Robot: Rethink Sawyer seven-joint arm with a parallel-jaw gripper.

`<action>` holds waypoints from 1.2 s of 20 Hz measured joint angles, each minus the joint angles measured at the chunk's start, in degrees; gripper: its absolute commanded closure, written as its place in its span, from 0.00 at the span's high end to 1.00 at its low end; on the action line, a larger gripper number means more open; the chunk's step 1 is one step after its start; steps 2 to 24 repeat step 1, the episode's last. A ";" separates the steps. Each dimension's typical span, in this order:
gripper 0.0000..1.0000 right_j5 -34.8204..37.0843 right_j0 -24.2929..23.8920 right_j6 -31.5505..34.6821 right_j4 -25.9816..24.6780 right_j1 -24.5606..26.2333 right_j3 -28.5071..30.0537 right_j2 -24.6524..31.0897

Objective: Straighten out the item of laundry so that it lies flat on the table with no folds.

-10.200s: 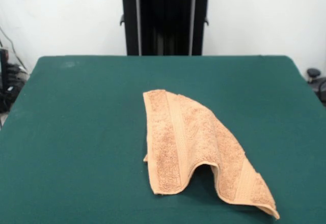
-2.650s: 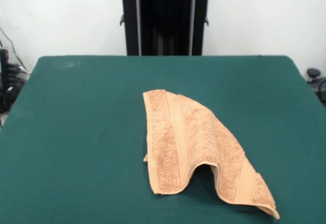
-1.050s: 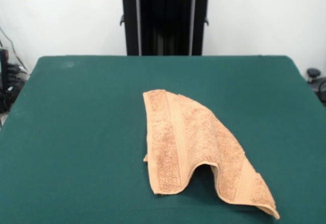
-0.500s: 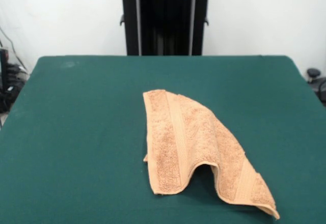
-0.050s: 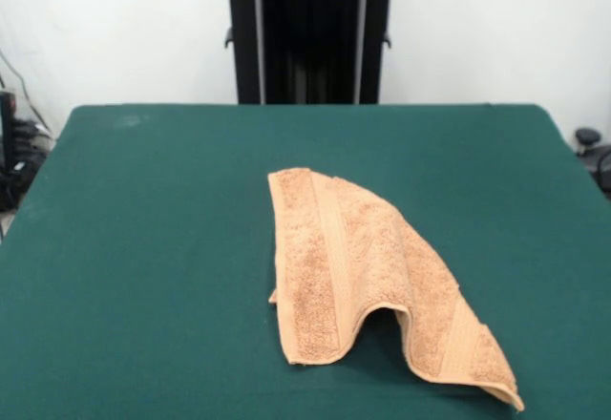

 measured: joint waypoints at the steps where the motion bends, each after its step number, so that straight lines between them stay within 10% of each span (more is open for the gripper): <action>1: 1.00 0.00 0.00 0.00 0.00 0.00 0.00 0.00; 24: 1.00 0.00 0.00 0.00 0.00 0.00 0.00 0.00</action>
